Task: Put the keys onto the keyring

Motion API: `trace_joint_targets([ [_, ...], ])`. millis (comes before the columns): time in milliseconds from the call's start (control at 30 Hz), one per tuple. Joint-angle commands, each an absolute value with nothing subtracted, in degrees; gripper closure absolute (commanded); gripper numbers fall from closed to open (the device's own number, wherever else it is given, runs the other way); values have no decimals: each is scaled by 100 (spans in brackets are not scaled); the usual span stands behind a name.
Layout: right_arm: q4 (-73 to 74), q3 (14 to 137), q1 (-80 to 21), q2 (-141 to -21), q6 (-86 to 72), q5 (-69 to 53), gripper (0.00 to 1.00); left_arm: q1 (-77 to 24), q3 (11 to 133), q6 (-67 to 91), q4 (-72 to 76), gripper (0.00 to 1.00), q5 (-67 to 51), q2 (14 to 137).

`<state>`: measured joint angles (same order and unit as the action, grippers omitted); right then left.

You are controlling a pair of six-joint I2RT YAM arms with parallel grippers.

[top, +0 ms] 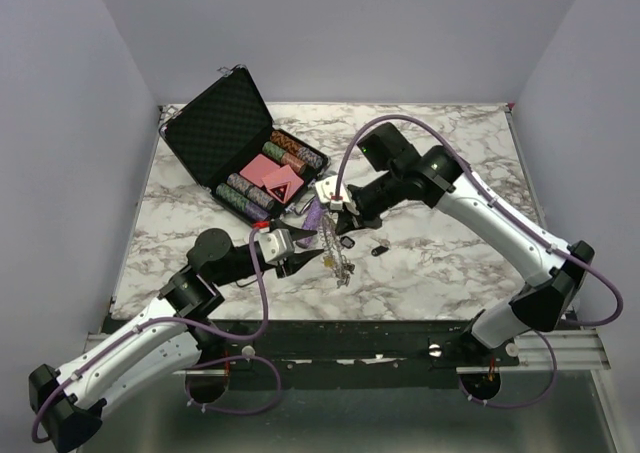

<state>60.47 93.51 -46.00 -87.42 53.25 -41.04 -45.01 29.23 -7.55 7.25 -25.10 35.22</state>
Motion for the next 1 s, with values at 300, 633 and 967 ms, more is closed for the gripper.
trace_joint_targets([
  [300,7980,10792,-4904,-9527,6205,-2892,100,-4500,2971,280,1642,49,-2461,4122],
  [633,8104,11074,-5010,-9677,6091,-2979,100,-4491,2628,510,2522,60,-2136,4324],
  [967,8060,11136,-5010,-9694,5977,-3217,100,-4500,2575,518,2839,73,-2153,4517],
])
